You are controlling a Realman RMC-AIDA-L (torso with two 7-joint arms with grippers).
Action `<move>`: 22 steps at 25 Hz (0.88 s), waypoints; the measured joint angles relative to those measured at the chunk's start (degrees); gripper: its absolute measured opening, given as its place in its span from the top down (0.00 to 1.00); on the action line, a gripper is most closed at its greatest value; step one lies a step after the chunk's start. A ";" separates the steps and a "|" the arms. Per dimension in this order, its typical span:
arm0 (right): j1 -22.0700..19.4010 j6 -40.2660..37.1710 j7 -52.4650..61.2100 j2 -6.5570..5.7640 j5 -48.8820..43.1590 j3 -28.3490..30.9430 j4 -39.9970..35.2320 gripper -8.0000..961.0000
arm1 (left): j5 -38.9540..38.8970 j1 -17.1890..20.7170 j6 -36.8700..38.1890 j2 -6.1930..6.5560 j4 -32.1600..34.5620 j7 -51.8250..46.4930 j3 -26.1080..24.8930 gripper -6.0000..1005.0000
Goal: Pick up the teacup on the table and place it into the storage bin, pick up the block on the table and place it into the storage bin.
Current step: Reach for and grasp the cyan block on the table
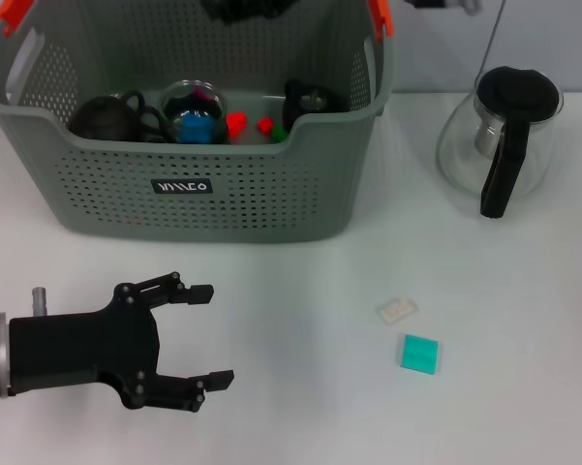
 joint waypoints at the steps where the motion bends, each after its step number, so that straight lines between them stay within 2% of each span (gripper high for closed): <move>1: -1.74 -2.09 -1.64 -0.07 2.47 0.25 -1.83 0.37 | -0.01 0.00 0.10 0.02 0.02 0.00 0.00 0.05; 6: -12.11 -17.91 -9.43 -0.87 11.89 2.84 -11.17 0.21 | 0.17 -0.03 0.97 0.10 0.18 0.00 0.26 0.05; 12: -21.63 -34.40 -12.37 -2.85 8.77 4.10 -18.67 0.03 | 0.46 -0.06 1.10 0.12 0.10 0.89 0.05 0.05; 13: -22.76 -36.34 -12.49 -2.97 7.65 4.18 -19.40 0.03 | 0.46 -0.06 1.10 0.12 0.05 1.00 0.01 0.05; 15: -24.69 -39.37 -11.83 -2.72 4.34 4.27 -21.53 0.03 | 0.46 -0.07 1.10 0.12 0.03 1.10 0.00 0.05; 17: -25.77 -41.03 -10.49 -1.87 0.67 4.03 -23.72 0.03 | 0.44 -0.08 1.13 0.11 0.03 1.11 0.01 0.05; 19: -25.95 -42.14 -8.77 -0.80 -4.89 3.03 -25.25 0.04 | 0.44 -0.09 1.07 0.11 0.03 1.15 0.01 0.05; 22: -25.03 -42.23 -5.58 0.00 -12.11 -0.87 -25.15 0.08 | 0.52 -0.07 0.50 0.11 0.02 1.26 0.02 0.05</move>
